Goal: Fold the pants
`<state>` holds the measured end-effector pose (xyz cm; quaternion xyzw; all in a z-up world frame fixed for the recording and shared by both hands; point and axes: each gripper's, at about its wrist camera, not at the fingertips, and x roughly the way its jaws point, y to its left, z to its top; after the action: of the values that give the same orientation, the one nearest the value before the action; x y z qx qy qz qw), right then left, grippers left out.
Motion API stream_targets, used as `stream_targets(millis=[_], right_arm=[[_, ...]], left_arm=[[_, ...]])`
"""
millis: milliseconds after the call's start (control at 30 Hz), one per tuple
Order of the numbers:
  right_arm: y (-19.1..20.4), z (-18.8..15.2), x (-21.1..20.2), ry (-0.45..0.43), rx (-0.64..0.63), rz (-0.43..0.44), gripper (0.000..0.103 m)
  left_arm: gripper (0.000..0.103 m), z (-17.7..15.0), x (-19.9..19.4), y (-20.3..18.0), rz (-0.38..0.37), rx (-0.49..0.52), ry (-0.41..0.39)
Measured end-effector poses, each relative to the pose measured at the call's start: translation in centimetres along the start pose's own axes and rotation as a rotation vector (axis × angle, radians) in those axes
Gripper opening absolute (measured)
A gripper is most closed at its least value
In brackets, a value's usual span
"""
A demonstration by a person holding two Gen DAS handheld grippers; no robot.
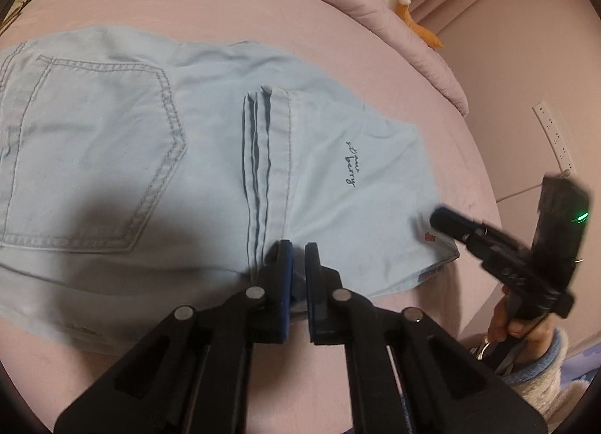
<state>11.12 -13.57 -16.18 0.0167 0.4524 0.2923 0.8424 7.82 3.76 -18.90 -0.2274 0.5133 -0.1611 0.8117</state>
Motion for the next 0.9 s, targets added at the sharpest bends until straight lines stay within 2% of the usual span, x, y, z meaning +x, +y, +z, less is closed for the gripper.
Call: stream_targets(millis=[133,233,300,367,400,500,633,700,800,900], right_arm=[[5.1,3.3,4.4,0.038,-0.097,0.116,0.020],[7.2,4.9,7.9,0.084,-0.130,0.143,0.020],[7.9,5.9,10.2,0.116,-0.128,0.127,0.020],[8.1,6.7,11.6,0.110,-0.127,0.101,0.020],[7.9,7.1,12.2,0.120,-0.092,0.108,0.020],[7.3,7.3,11.4,0.112,-0.038,0.158,0.020],[4.9,6.0,7.8,0.008,0.052,0.233,0.020],[4.2,5.0,5.8,-0.010,0.028,0.162,0.020],[2.9,2.8,2.7,-0.033,-0.043,0.004,0.020],[0.9,0.1,0.8,-0.019,-0.078,-0.128,0.020]], left_arm=[[0.006,0.3,0.5,-0.2,0.005,0.007,0.010],[0.006,0.5,0.7,-0.3,-0.008,0.002,0.014],[0.006,0.5,0.7,-0.2,-0.017,0.001,0.015],[0.006,0.5,0.7,-0.2,-0.014,0.008,0.015],[0.006,0.5,0.7,-0.1,-0.008,0.011,0.011],[0.006,0.6,0.6,0.4,-0.020,-0.008,0.019],[0.007,0.6,0.5,0.7,-0.036,-0.022,0.026],[0.007,0.6,0.3,0.8,-0.039,-0.027,0.025],[0.006,0.5,0.2,0.8,-0.037,-0.025,0.021],[0.006,0.4,0.1,0.8,-0.036,-0.024,0.018]])
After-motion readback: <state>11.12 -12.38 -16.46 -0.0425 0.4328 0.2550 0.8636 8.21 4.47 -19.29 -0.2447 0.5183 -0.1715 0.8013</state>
